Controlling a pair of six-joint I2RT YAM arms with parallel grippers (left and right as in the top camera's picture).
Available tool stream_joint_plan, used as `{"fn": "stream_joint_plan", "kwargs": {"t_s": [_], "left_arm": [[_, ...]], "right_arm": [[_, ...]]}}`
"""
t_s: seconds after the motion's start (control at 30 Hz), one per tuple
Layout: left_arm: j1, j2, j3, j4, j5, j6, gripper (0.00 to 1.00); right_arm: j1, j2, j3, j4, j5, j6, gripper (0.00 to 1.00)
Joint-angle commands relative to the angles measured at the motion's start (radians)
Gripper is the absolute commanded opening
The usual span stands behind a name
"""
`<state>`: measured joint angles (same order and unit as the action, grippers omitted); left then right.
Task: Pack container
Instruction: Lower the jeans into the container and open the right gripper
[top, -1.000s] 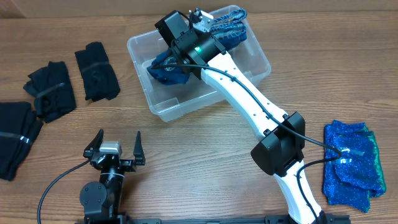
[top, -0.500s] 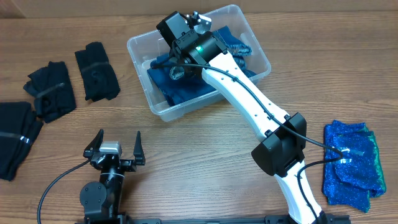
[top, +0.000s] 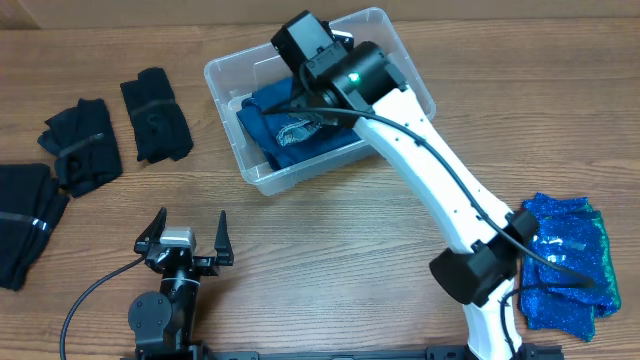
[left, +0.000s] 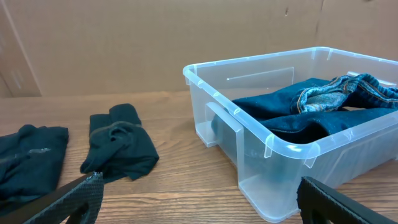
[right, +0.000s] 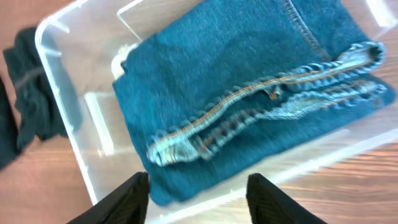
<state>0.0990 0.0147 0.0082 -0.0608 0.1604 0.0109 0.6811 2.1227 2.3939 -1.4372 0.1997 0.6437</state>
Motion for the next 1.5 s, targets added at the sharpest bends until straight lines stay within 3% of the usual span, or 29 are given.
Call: {"fn": "stream_joint_plan", "kwargs": {"t_s": [0.0,0.13,0.17,0.53,0.77,0.97,1.23,1.47], "left_arm": [[0.007,-0.010,-0.003,-0.002,-0.007,0.019,1.00],[0.007,-0.010,-0.003,-0.002,-0.007,0.019,1.00],[0.007,-0.010,-0.003,-0.002,-0.007,0.019,1.00],[0.007,-0.010,-0.003,-0.002,-0.007,0.019,1.00],[0.007,-0.010,-0.003,-0.002,-0.007,0.019,1.00],[0.007,-0.010,-0.003,-0.002,-0.007,0.019,1.00],[0.007,-0.010,-0.003,-0.002,-0.007,0.019,1.00],[0.007,-0.010,-0.003,-0.002,-0.007,0.019,1.00]], "right_arm": [[-0.005,-0.019,-0.006,0.000,-0.018,-0.192,0.39],[-0.014,-0.019,-0.043,0.048,-0.018,-0.315,0.07],[-0.018,-0.019,-0.053,0.061,-0.018,-0.331,0.04],[-0.055,-0.018,-0.268,0.267,-0.106,-0.489,0.04],[-0.055,-0.017,-0.499,0.415,-0.192,-0.518,0.04],[-0.055,-0.017,-0.607,0.429,-0.249,-0.517,0.04],[-0.054,-0.017,-0.604,0.425,-0.276,-0.518,0.04],[-0.054,-0.017,-0.420,0.348,-0.281,-0.523,0.04]]}}
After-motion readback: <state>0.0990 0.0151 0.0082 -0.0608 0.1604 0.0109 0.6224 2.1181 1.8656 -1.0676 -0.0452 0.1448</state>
